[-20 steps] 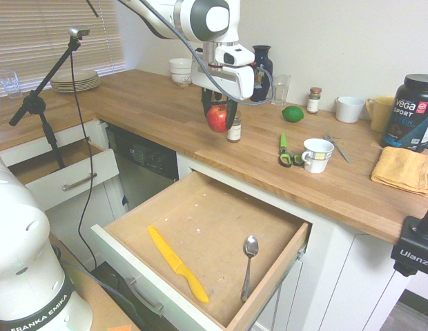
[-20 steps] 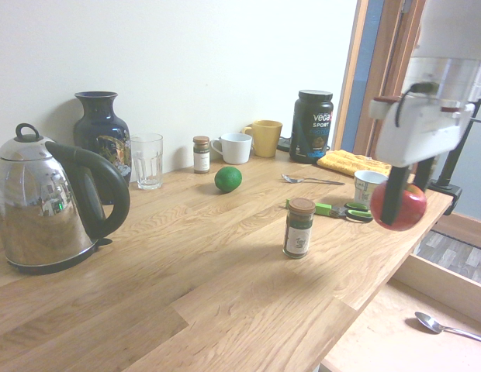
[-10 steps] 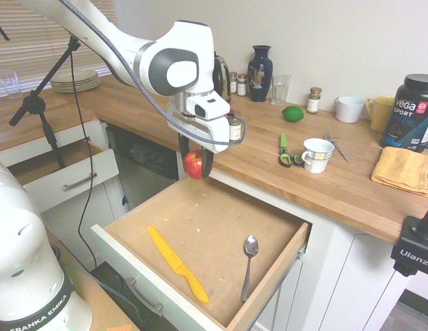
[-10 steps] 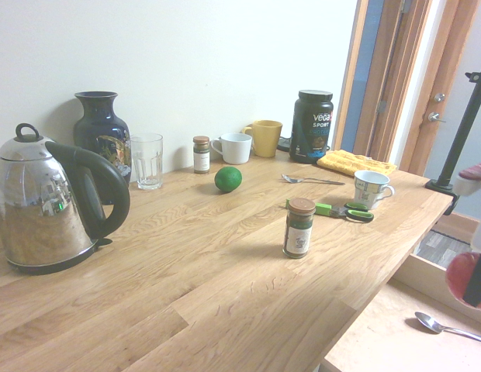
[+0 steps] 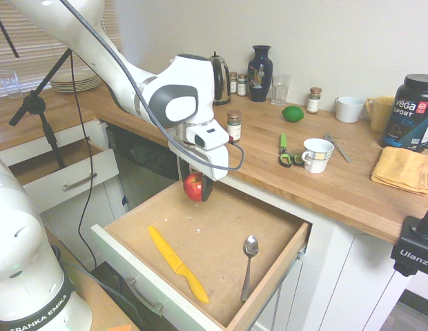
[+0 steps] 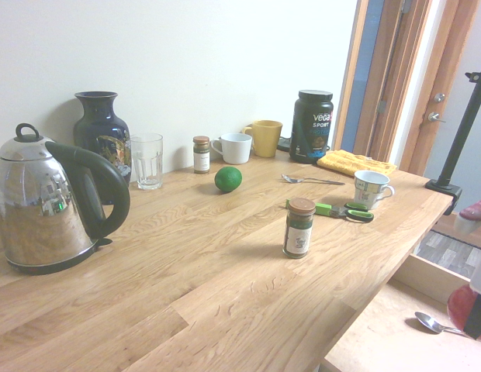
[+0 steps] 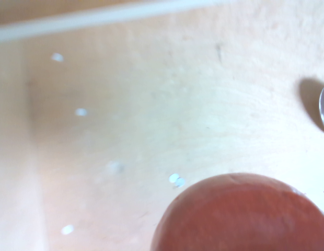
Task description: Put red apple in the drawer
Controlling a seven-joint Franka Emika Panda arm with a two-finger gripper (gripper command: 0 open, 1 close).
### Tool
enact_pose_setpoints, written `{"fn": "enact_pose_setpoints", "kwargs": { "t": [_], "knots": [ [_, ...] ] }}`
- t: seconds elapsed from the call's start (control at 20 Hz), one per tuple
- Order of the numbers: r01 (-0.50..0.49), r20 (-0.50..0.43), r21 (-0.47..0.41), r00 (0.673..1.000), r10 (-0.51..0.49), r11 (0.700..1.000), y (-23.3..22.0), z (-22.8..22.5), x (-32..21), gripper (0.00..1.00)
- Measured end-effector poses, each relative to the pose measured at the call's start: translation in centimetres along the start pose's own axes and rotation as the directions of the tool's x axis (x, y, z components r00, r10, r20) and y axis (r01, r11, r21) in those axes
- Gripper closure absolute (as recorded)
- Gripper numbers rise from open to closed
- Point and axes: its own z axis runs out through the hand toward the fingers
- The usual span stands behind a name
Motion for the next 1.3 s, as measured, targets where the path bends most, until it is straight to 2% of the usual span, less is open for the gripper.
{"fn": "enact_pose_setpoints", "kwargs": {
  "t": [0.3,0.95,1.0,1.3],
  "knots": [
    [-0.028,0.024,-0.04,0.999,0.029,0.999,0.1,5.9,1.6,1.0],
    [-0.027,0.009,-0.044,1.0,0.027,0.999,-0.6,12.2,4.4,1.0],
    [-0.03,0.012,-0.047,0.999,0.031,0.998,-0.6,12.5,4.4,0.0],
    [-0.035,0.024,-0.053,0.999,0.036,0.998,-0.8,13.2,4.3,0.0]
  ]
}}
